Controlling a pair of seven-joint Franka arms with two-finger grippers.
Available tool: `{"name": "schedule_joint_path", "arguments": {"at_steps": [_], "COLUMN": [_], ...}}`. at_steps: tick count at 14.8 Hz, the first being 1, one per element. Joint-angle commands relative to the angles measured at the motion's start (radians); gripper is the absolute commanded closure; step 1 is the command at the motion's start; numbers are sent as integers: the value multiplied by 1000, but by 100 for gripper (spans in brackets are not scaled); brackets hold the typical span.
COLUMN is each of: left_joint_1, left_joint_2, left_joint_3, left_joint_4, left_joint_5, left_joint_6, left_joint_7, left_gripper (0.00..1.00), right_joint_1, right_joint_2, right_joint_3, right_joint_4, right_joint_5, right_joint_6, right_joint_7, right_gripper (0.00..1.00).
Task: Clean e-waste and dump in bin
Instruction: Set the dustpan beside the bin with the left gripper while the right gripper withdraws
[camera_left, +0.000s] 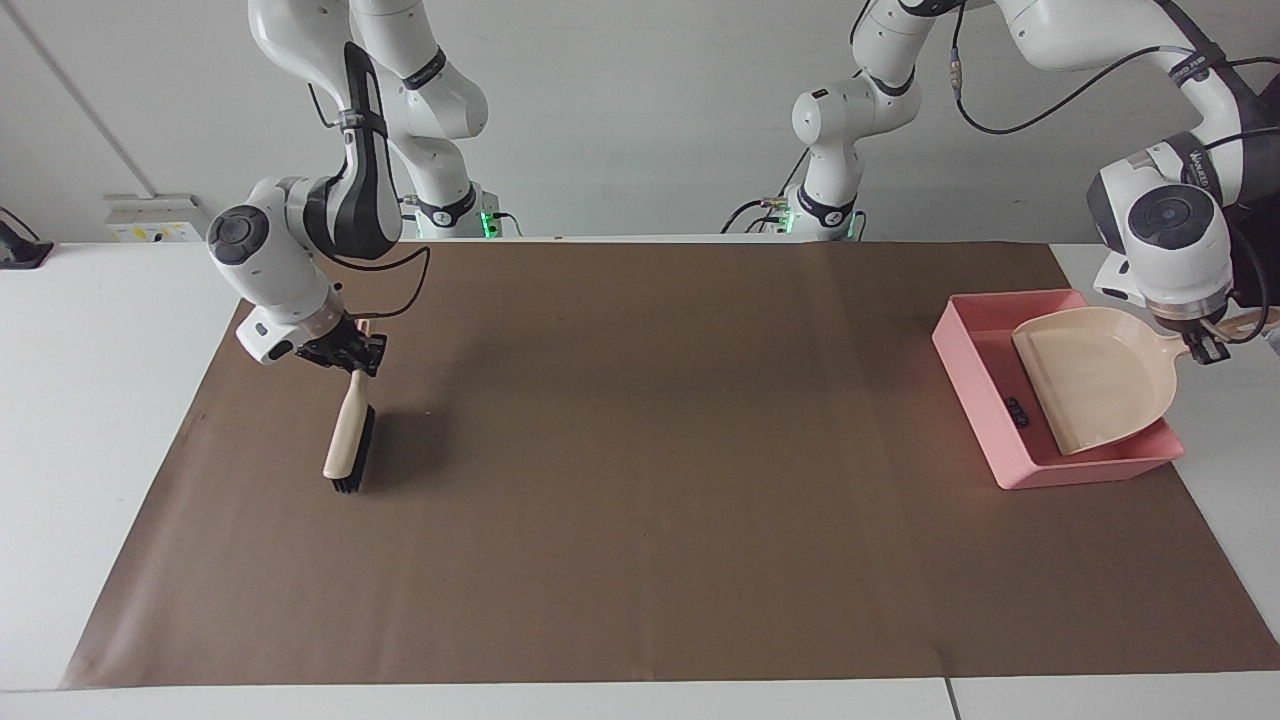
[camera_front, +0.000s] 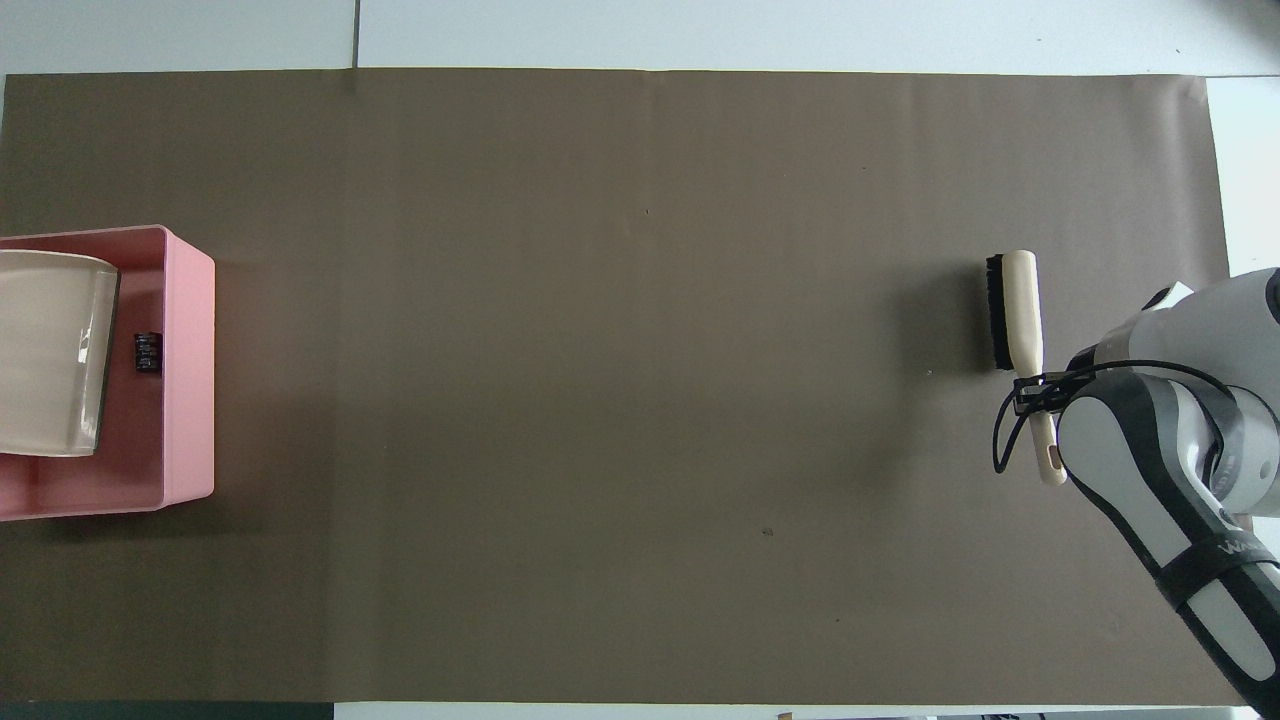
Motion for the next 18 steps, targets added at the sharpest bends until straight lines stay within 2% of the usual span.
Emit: {"name": "schedule_joint_path", "arguments": {"at_steps": [1,3,4,6,7,11,14,16,18], "left_joint_1": [-13,-31,-33,-62,-82,-180,-278,-348,-408], "left_joint_2": [-35,-41,-64,-112,-124,-147,-189,-190,-192], "left_joint_3": [1,0,-8,-14,-14,-14,-14,-14,-14], "left_joint_4": [35,95,104,83,69,29,-67,-120,-196], "left_joint_5": [44,42,32,-10,-62,-238,-338,-405,-416], "left_joint_6": [-98,-161,-189,-204,-209,-228,-218,-194,-150], "left_joint_7": [-17,-7,-3,3,0,-8,-42,-135,-199], "left_gripper": [100,100,100,100,100,100,100,100,100], "right_joint_1": [-12,-11,-8,-8,-5,44,78,83,83], "right_joint_2": [-27,-27,-27,-24,-24,-31,-54,-55,-51], "right_joint_3": [3,4,3,4,4,9,10,12,12], "right_joint_4": [-41,-43,-43,-29,-11,144,247,327,411], "right_joint_5": [4,4,4,4,4,4,-15,-45,-65], "right_joint_6": [30,33,33,16,5,-123,-142,-162,-214], "right_joint_7": [-51,-53,-53,-56,-56,-38,-36,-36,-12], "right_gripper": [99,92,71,11,0,0,0,0,0]}}
